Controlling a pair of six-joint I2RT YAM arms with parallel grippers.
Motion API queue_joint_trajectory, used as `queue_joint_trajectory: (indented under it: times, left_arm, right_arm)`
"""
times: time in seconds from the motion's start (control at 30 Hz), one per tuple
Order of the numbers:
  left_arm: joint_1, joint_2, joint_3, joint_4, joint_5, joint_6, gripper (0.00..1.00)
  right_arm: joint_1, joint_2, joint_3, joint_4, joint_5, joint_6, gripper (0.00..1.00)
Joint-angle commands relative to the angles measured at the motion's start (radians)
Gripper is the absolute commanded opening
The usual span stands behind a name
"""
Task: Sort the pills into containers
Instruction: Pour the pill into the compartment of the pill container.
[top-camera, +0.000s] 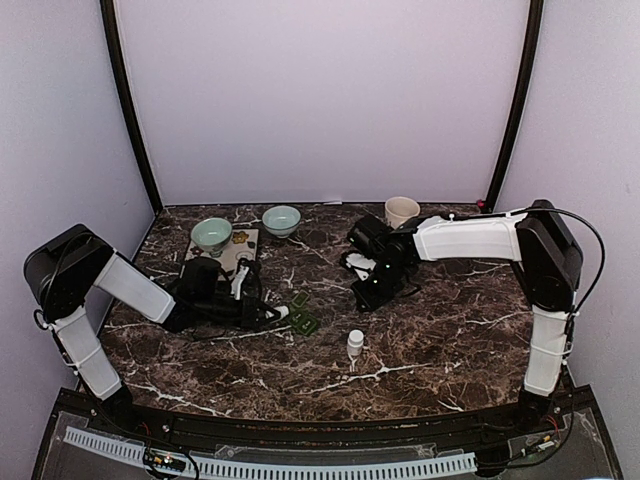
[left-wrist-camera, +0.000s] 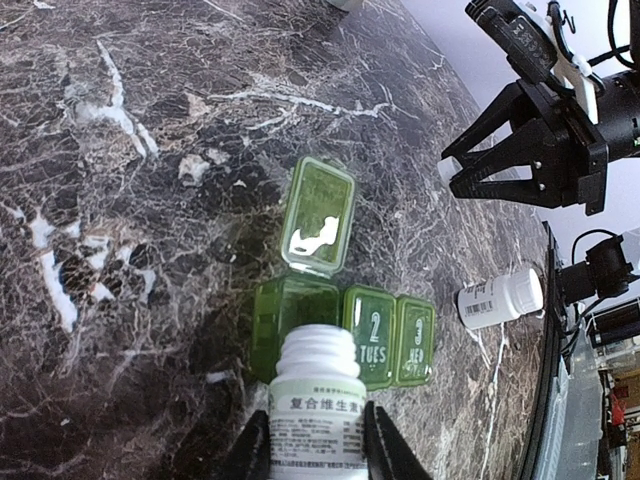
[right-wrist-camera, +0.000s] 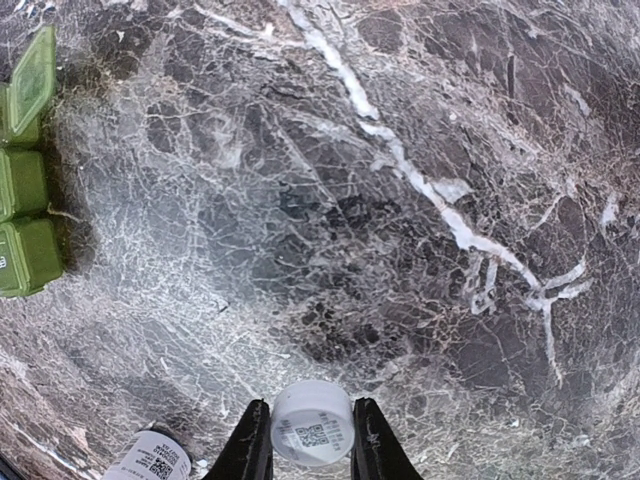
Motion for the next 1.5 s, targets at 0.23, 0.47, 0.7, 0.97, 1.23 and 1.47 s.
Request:
queue_joint_trajectory:
  times: [0.23, 0.47, 0.7, 0.97, 1.23, 1.47]
  left_arm:
    - [-0.009, -0.065, 0.042, -0.086, -0.012, 0.047, 0.0]
    - [-0.009, -0.081, 0.055, -0.114, -0.014, 0.056, 0.0]
    - [-0.011, -0.091, 0.065, -0.156, -0.023, 0.071, 0.0]
    - [-0.013, -0.098, 0.071, -0.178, -0.033, 0.078, 0.0]
    - [-0.02, -0.103, 0.084, -0.204, -0.046, 0.087, 0.0]
    - [-0.023, -0.11, 0.094, -0.226, -0.051, 0.094, 0.0]
  right_arm:
    - [0.001, -0.032, -0.004, 0.018, -0.006, 0.009, 0.0]
    - [0.001, -0.033, -0.005, 0.02, -0.008, 0.009, 0.0]
    - [0.001, -0.034, -0.006, 0.02, -0.008, 0.009, 0.0]
    - [0.002, -0.035, -0.01, 0.025, -0.01, 0.011, 0.0]
    - [0.001, -0.037, -0.008, 0.024, -0.011, 0.012, 0.0]
    - [0.001, -0.036, -0.005, 0.024, -0.011, 0.011, 0.0]
